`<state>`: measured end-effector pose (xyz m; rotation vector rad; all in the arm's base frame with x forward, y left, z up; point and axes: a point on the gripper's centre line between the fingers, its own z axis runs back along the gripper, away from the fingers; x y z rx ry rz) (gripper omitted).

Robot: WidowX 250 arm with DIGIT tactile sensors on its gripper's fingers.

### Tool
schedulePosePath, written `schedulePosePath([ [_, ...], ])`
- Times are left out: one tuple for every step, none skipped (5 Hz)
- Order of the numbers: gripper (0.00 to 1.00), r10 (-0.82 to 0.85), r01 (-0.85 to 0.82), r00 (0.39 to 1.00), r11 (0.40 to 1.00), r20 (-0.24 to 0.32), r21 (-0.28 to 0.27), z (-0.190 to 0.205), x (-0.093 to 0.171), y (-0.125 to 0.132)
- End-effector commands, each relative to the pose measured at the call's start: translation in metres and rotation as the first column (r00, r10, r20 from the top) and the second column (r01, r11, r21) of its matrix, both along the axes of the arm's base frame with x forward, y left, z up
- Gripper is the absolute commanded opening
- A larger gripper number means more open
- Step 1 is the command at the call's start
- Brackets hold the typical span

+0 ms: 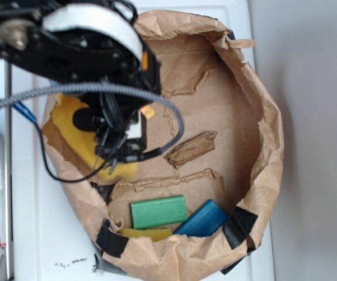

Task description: Grab the yellow cloth.

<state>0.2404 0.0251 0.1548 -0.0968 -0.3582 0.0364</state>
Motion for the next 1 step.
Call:
schedulePosePath([
  [0.00,0.034,-0.038,0.997,0.998,0.074,0.049,0.0415,0.0174,0.0055],
])
